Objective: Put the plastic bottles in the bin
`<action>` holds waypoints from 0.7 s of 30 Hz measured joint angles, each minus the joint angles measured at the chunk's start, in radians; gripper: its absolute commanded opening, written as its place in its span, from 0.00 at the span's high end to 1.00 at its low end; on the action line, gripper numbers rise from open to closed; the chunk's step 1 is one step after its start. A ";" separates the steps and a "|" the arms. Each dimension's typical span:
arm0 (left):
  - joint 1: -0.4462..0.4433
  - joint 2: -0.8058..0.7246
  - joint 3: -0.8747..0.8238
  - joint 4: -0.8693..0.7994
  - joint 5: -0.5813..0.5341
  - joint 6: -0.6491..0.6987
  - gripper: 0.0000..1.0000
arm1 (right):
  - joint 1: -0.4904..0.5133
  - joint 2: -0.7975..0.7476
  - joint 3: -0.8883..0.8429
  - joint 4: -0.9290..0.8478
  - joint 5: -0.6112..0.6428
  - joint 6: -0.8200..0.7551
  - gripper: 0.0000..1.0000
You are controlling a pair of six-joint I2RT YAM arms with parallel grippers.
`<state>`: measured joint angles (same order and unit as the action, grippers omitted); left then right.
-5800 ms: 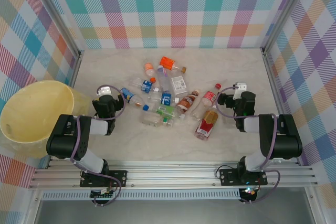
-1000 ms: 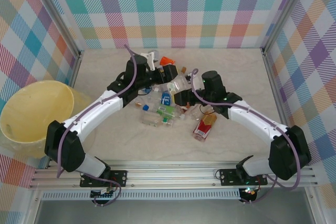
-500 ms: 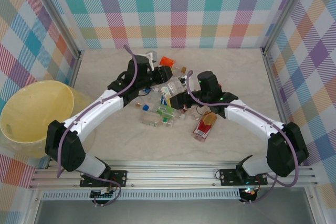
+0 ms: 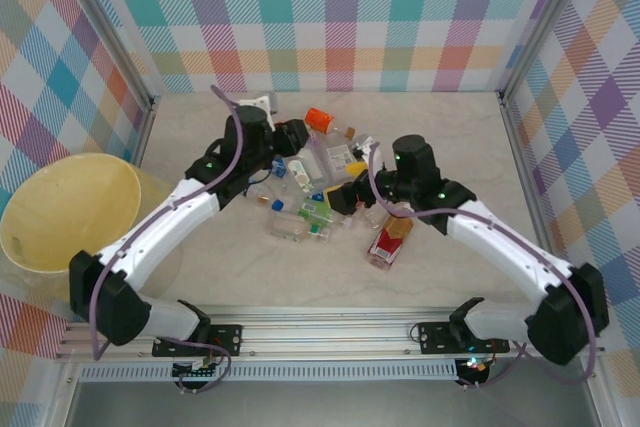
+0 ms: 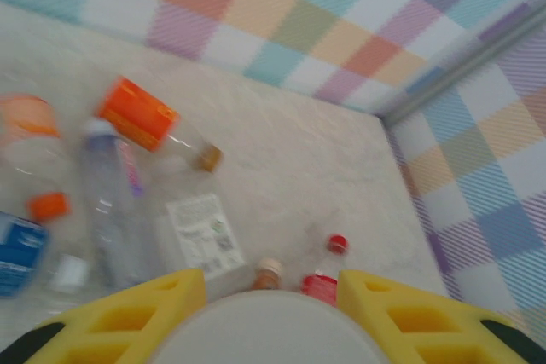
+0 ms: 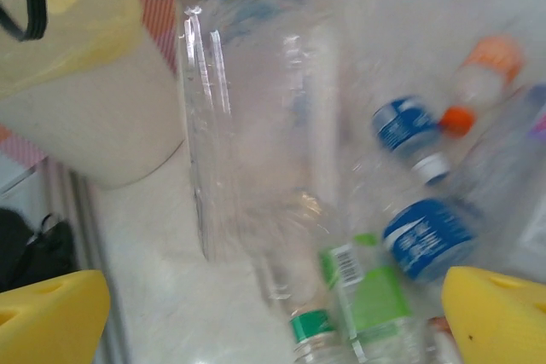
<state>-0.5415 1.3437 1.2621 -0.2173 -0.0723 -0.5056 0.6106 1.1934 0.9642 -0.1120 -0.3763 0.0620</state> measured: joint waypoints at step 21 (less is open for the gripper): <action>0.299 -0.320 0.327 -0.370 -0.870 0.522 0.64 | -0.002 -0.057 -0.136 0.142 0.636 0.080 0.00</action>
<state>-0.2420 1.0233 1.5887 -0.5869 -0.9421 0.0162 0.6083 1.1362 0.8280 0.0299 0.2592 0.1425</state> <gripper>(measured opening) 0.428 0.996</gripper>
